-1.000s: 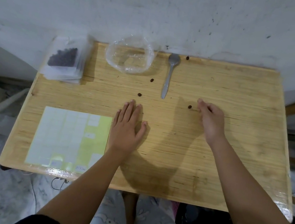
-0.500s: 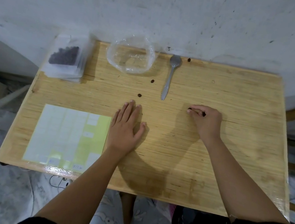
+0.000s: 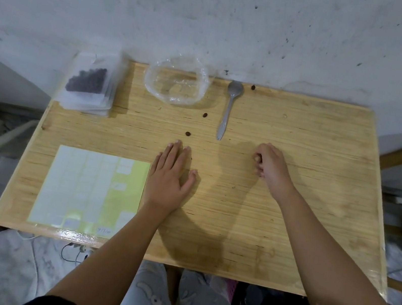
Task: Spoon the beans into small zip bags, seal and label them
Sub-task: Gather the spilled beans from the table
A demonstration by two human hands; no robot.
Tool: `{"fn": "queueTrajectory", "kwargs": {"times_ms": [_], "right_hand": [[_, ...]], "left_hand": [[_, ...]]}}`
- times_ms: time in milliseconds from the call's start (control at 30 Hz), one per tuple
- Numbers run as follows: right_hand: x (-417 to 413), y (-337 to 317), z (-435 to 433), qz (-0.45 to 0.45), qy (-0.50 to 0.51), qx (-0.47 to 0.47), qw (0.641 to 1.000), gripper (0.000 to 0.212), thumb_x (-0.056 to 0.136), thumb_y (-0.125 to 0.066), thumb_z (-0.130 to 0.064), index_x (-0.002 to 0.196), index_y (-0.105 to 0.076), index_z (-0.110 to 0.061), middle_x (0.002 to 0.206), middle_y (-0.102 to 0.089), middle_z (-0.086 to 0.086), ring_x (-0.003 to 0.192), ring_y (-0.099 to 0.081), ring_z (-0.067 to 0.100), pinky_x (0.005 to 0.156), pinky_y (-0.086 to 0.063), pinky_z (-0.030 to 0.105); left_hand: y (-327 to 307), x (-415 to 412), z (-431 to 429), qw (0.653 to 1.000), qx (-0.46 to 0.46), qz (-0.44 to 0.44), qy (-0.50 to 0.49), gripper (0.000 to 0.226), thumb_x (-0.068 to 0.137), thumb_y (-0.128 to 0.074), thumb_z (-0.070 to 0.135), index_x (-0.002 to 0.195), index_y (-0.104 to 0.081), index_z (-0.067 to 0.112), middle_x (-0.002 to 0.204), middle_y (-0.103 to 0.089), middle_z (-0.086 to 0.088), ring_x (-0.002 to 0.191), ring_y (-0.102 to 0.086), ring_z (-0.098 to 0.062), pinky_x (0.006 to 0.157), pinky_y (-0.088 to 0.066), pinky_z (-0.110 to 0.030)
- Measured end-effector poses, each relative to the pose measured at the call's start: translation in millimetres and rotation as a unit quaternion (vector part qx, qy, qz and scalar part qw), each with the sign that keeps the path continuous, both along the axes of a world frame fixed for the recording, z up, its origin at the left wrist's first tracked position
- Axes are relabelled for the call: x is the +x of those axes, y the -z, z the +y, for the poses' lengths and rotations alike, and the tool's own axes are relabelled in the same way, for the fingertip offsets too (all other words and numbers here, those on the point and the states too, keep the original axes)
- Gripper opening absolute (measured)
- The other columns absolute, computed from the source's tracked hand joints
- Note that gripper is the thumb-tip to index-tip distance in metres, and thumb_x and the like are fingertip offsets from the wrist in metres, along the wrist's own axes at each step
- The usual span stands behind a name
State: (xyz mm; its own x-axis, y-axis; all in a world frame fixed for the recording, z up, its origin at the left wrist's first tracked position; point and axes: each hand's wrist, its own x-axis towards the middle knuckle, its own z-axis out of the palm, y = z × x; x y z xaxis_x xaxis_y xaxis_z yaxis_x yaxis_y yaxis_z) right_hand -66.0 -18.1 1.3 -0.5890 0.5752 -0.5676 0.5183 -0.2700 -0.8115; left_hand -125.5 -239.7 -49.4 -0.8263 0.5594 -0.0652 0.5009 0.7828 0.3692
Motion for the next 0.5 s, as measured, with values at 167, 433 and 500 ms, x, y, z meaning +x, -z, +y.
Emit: {"fn": "queueTrajectory", "kwargs": {"times_ms": [167,433,500], "right_hand": [[-19,-1,-28,0.085,0.117,-0.273,0.951,0.022,0.087,-0.034,-0.005,0.067,-0.04,-0.013,0.062,-0.04,0.003,0.036,-0.029,0.006,0.034,-0.02,0.016],[-70,-2,-64,0.011,-0.07,0.042,0.997,0.017,0.082,-0.07,-0.027,0.088,-0.073,-0.012,0.072,-0.062,-0.01,0.063,-0.055,-0.002,0.06,-0.04,0.013],[-82,2,-72,0.028,-0.087,0.116,0.989,0.012,0.078,-0.074,-0.021,0.087,-0.074,-0.012,0.069,-0.063,-0.013,0.063,-0.056,-0.009,0.062,-0.04,0.005]], "left_hand": [[-5,-1,-1,1.0,-0.015,-0.024,0.003,0.066,0.09,-0.016,0.055,0.15,-0.014,0.027,0.159,-0.002,0.006,0.144,0.007,-0.007,0.119,0.001,-0.034],[-14,-36,-9,0.998,-0.022,-0.048,0.024,0.078,0.086,-0.036,0.066,0.148,-0.019,0.022,0.159,-0.007,0.003,0.145,-0.004,-0.013,0.114,-0.002,-0.031],[-14,-51,-14,0.998,-0.021,-0.052,0.038,0.085,0.082,-0.037,0.072,0.148,-0.017,0.023,0.159,-0.004,0.002,0.145,0.001,-0.013,0.113,0.002,-0.03]]}}
